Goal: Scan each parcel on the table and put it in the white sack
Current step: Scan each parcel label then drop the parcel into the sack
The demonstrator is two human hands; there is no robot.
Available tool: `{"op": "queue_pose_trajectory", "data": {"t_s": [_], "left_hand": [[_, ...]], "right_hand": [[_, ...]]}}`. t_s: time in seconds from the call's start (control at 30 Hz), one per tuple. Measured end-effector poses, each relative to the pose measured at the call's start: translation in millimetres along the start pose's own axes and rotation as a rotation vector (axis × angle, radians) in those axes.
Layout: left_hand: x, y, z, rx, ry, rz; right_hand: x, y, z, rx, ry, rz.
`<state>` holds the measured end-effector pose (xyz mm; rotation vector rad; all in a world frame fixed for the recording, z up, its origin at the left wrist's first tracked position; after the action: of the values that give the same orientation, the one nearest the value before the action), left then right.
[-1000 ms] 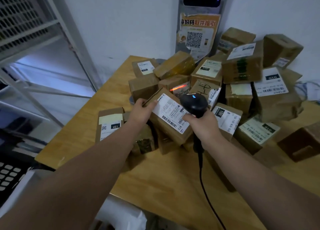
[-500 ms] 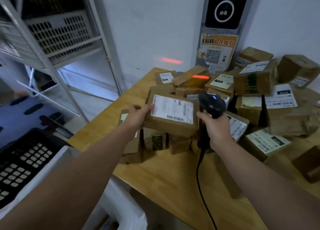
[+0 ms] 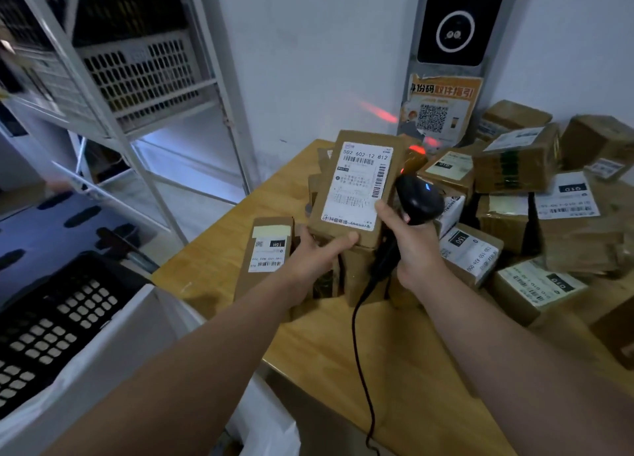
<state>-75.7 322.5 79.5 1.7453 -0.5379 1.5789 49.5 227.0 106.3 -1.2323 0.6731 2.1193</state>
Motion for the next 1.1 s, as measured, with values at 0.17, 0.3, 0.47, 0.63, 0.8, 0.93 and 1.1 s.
{"op": "queue_pose_trajectory", "data": {"t_s": [0.17, 0.3, 0.47, 0.63, 0.8, 0.93, 1.1], "left_hand": [[12, -24, -22, -0.023, 0.042, -0.039], [24, -37, -29, -0.093, 0.001, -0.06], [22, -47, -41, 0.103, -0.142, -0.016], [15, -51, -40, 0.146, -0.105, 0.013], [14, -49, -30, 0.135, -0.063, 0.005], [14, -47, -27, 0.132, -0.039, -0.019], [11, -44, -27, 0.15, -0.019, -0.03]], "right_hand": [[-10, -5, -17, -0.031, 0.205, 0.043], [-10, -1, -22, -0.07, 0.309, 0.114], [-24, -2, -13, 0.218, 0.447, 0.078], [-46, 13, 15, 0.001, 0.656, -0.002], [-50, 17, 13, 0.004, 0.84, 0.037], [-47, 24, 8, 0.017, 0.838, 0.057], [-47, 31, 7, 0.004, 0.838, 0.068]]}}
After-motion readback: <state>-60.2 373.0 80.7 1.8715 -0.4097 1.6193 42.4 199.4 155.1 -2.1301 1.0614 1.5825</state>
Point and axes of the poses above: each hand's wrist, its own y-axis away from the middle knuckle, its own z-axis out of the palm, x = y × z, the point moved 3 cm from there along -y, towards the middle knuckle
